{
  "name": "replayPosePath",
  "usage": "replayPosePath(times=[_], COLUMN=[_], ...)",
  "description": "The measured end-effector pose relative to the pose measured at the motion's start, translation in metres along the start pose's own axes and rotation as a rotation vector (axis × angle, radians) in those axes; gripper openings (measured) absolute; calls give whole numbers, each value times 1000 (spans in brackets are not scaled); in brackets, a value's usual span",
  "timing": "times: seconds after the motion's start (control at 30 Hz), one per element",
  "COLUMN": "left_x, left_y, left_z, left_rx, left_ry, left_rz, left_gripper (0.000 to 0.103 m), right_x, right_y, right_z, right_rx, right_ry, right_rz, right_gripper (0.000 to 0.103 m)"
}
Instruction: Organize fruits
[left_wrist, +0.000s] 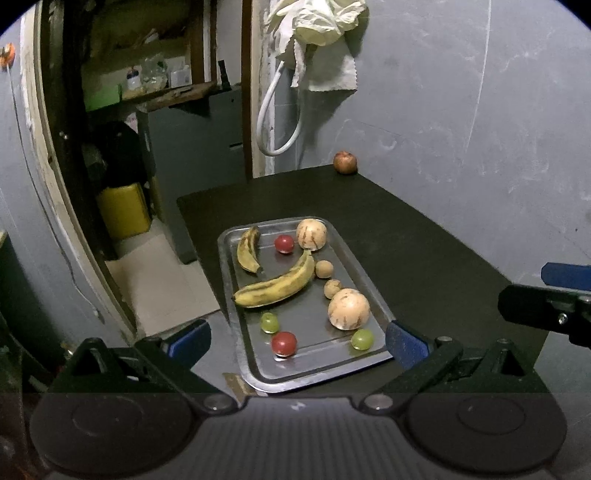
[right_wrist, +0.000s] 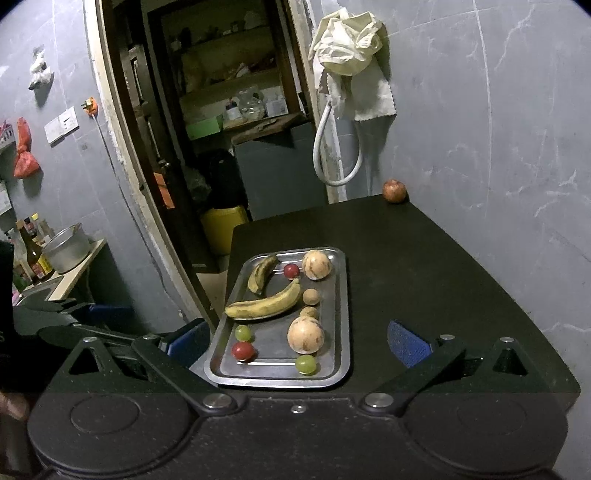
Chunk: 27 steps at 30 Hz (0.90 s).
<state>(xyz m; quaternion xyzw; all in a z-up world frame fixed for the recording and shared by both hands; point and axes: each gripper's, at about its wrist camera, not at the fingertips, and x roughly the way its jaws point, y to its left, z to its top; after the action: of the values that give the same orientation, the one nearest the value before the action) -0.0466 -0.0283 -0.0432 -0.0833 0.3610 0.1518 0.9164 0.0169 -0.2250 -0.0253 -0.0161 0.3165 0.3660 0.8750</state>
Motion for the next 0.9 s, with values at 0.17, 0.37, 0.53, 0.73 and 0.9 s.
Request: replayPosePath(times=[0.17,0.37,0.53,0.73,0.9], left_x=[-1,-1,-1,-1,-2], left_y=[0,0,0,0,1], left_z=[0,0,0,-2,-2], left_rx=[-4,-5,-6,-13,-17], left_ry=[-2,-1,0,0,2], left_rz=[6,5,5,9,10], left_gripper=[103,103,103,103,103], right_x=[2,2,2,2,2], right_y=[-1,-1,-1,-1,-1], right_z=[-1,1,1,1,1], right_rx=[3,2,2,1,0], right_ry=[5,7,7,8,8], right_rz=[-4,1,1,2,1], right_gripper=[102,102,102,102,102])
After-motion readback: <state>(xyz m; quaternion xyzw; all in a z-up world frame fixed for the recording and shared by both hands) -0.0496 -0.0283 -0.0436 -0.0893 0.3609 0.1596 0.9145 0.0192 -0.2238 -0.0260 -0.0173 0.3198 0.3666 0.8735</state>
